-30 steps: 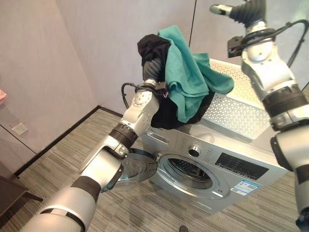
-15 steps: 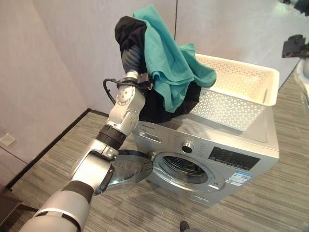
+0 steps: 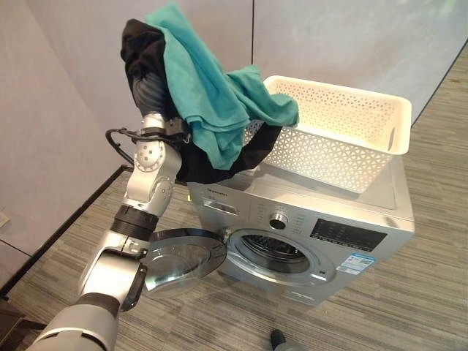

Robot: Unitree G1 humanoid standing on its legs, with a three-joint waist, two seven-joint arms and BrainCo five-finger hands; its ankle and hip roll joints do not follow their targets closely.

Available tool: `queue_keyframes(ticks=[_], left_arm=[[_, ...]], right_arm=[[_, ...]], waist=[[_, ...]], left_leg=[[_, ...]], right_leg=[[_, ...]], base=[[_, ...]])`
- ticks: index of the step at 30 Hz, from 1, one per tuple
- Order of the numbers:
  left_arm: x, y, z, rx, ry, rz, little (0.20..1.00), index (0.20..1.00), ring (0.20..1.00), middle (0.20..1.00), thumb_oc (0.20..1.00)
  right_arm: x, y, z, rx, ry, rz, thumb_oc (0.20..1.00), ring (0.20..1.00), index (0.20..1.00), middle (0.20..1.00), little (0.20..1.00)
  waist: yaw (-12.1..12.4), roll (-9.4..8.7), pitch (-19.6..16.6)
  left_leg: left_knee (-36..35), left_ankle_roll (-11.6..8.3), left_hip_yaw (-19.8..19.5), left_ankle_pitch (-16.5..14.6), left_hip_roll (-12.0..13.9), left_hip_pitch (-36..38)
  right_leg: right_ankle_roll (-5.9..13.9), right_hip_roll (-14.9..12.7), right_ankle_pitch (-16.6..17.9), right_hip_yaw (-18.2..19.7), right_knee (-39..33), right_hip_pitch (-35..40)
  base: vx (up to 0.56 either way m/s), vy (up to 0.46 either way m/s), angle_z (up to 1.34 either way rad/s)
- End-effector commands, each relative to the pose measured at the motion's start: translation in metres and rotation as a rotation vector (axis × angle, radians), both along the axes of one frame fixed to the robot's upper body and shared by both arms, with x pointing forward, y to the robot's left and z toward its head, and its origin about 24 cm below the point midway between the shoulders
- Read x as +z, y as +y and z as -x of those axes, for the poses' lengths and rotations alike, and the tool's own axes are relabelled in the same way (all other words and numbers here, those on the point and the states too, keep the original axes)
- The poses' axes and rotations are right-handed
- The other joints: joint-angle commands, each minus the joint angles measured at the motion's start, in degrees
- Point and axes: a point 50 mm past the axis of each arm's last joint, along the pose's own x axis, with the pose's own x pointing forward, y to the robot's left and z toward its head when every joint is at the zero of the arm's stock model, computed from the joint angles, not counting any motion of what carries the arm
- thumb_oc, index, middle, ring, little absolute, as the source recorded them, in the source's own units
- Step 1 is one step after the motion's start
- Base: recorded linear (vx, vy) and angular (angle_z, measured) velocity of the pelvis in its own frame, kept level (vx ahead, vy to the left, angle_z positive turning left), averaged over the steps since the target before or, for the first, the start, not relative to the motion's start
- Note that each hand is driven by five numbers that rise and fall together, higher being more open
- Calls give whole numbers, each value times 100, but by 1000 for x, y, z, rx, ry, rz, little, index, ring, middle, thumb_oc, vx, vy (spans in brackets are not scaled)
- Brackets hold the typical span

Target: Grab the laundry basket,head to the washer,open it,put in the laundry and shut it.

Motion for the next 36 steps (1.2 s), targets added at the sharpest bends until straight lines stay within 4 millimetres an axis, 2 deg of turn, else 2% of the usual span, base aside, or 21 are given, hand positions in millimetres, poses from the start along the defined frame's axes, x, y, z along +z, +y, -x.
queue_keyframes(ticks=[1, 2, 5, 6, 8, 9, 10, 11, 14, 17, 19, 22, 30, 33, 36], left_arm=[[55, 12, 13, 69, -236, -8, 200, 200, 200, 200, 200], [55, 9, 14, 50, -240, 0, 200, 200, 200, 200, 200], [52, -1, 15, -2, -242, 15, 200, 200, 200, 200, 200], [52, -1, 15, -2, -242, 13, 200, 200, 200, 200, 200], [50, -10, 19, -40, -258, 21, 200, 200, 200, 200, 200], [49, -16, 25, -65, -280, 18, 200, 200, 200, 200, 200], [47, -18, 28, -73, -290, 24, 200, 200, 200, 200, 200], [45, -21, 35, -73, -316, 4, 200, 200, 200, 200, 200], [38, -23, 45, -59, -340, -28, 200, 200, 200, 200, 200], [27, -27, 53, -77, -341, -40, 200, 200, 200, 200, 200], [16, -32, 58, -126, -323, -37, 200, 200, 200, 200, 200], [3, -35, 67, -187, -306, -40, 200, 200, 200, 200, 200], [-33, -15, 98, -223, -246, -99, 200, 200, 200, 200, 200], [-42, -10, 102, -235, -213, -97, 200, 200, 200, 200, 200], [-69, -5, 108, -266, -97, -107, 200, 200, 200, 200, 200]], right_arm=[[-51, -12, 22, -77, 155, -126, 1000, 1000, 1000, 1000, 1000], [-95, -11, 39, -131, 273, -268, 1000, 1000, 1000, 1000, 1000], [-162, 4, 67, -200, 442, -508, 1000, 1000, 1000, 1000, 1000], [-163, 4, 66, -199, 442, -510, 1000, 1000, 1000, 1000, 1000], [-202, 22, 83, -211, 578, -657, 1000, 1000, 1000, 1000, 1000], [-225, 40, 92, -191, 679, -737, 1000, 1000, 1000, 1000, 1000], [-238, 51, 99, -182, 738, -787, 1000, 1000, 1000, 1000, 1000], [-256, 74, 106, -127, 852, -838, 1000, 1000, 1000, 1000, 1000], [-284, 110, 137, -117, 1002, -994, 1000, 1000, 1000, 1000, 1000], [-298, 135, 157, -177, 1032, -1159, 1000, 1000, 1000, 1000, 1000], [-302, 148, 161, -185, 1035, -1218, 1000, 1000, 1000, 1000, 1000], [-304, 159, 154, -141, 1049, -1219, 1000, 1000, 1000, 1000, 1000], [-304, 173, 134, 50, 1156, -1097, 1000, 1000, 1000, 1000, 1000], [-303, 173, 131, 63, 1160, -1084, 1000, 1000, 1000, 1000, 1000], [-302, 174, 123, 90, 1160, -1059, 1000, 1000, 1000, 1000, 1000]], waist=[[167, -154, -280], [182, -158, -243], [236, -179, -191], [226, -188, -192], [278, -209, -141], [327, -232, -102], [367, -236, -87], [421, -273, -58], [498, -293, -75], [589, -296, -84], [641, -291, -85], [700, -289, -59], [999, -318, -33], [1053, -327, -41], [1193, -339, -12]], left_leg=[[69, 438, 464, -821, -197, 643], [69, 431, 444, -805, -199, 634], [69, 423, 376, -766, -206, 596], [69, 423, 372, -765, -207, 596], [69, 410, 326, -731, -210, 565], [69, 403, 297, -705, -213, 547], [69, 396, 283, -695, -212, 539], [70, 381, 265, -643, -223, 525], [77, 357, 209, -666, -218, 516], [85, 341, 134, -668, -214, 508], [90, 341, 77, -669, -212, 497], [101, 340, 28, -632, -232, 454], [121, 347, -90, -627, -241, 403], [133, 348, -127, -622, -243, 380], [188, 362, -237, -653, -241, 337]], right_leg=[[190, -147, -473, 248, 399, -130], [184, -153, -469, 223, 395, -124], [168, -166, -475, 154, 382, -108], [168, -168, -476, 150, 379, -104], [154, -186, -470, 96, 373, -89], [141, -198, -467, 60, 371, -73], [138, -200, -468, 33, 364, -62], [122, -217, -438, 4, 360, -56], [116, -224, -473, -77, 330, 10], [102, -238, -490, -176, 311, 82], [91, -249, -505, -223, 319, 112], [80, -275, -486, -254, 327, 105], [44, -297, -507, -391, 283, 186], [38, -305, -512, -428, 286, 208], [22, -314, -540, -510, 294, 251]], base=[[-9, -39, 7], [-6, -34, 3], [-11, -29, 2], [0, 0, 0], [-21, -21, 2], [-37, -32, 9], [-61, -44, 13], [-25, -30, 10], [-1, -27, 14], [3, -27, 20], [-11, -18, 16], [-15, -7, 6], [-21, -16, 9], [-8, -10, 14], [-14, 3, 9]])
